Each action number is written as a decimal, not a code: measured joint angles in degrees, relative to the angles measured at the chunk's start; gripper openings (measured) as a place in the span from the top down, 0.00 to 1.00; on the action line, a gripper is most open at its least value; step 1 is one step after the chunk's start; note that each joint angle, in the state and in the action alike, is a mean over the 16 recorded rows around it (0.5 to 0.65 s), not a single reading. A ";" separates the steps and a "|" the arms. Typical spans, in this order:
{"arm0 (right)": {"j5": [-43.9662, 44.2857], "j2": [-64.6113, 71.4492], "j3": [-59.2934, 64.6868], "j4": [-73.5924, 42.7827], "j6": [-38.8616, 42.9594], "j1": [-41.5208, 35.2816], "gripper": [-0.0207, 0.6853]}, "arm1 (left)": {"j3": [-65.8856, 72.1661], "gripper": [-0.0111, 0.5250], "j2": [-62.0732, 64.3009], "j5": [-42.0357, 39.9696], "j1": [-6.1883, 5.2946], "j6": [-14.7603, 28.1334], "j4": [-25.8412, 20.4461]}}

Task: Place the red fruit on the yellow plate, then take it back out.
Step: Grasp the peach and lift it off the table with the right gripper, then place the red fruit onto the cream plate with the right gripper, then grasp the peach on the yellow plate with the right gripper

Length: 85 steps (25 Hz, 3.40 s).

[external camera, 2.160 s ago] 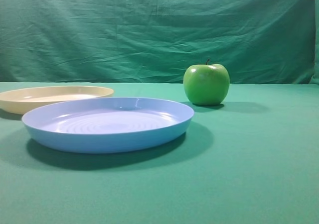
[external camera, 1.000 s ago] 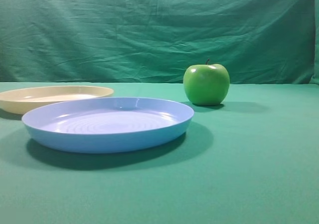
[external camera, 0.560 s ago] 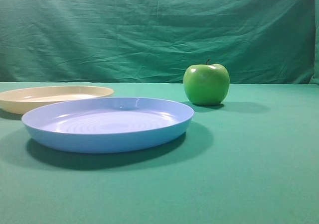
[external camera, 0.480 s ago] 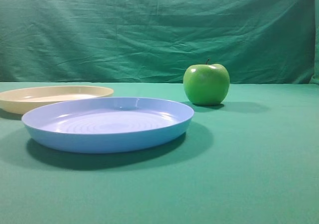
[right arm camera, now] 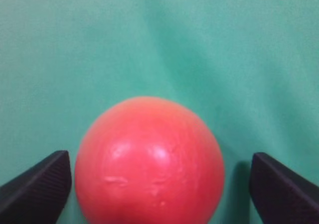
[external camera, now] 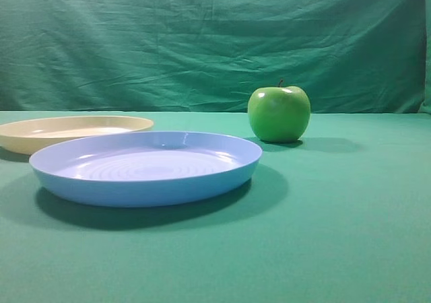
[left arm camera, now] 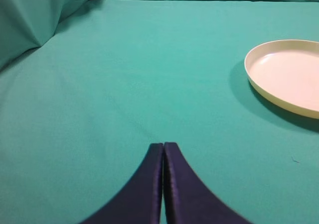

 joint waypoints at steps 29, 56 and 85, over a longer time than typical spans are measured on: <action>15.74 8.14 -40.58 2.05 -2.34 15.67 0.70 | 0.00 0.98 0.00 0.00 0.00 0.00 0.00; 2.30 48.23 -73.68 2.81 -5.24 34.84 0.42 | 0.00 0.98 0.00 0.00 0.00 0.00 0.00; 38.21 24.32 -76.95 0.04 0.95 29.28 0.95 | 0.00 0.98 0.00 0.00 0.00 0.00 0.00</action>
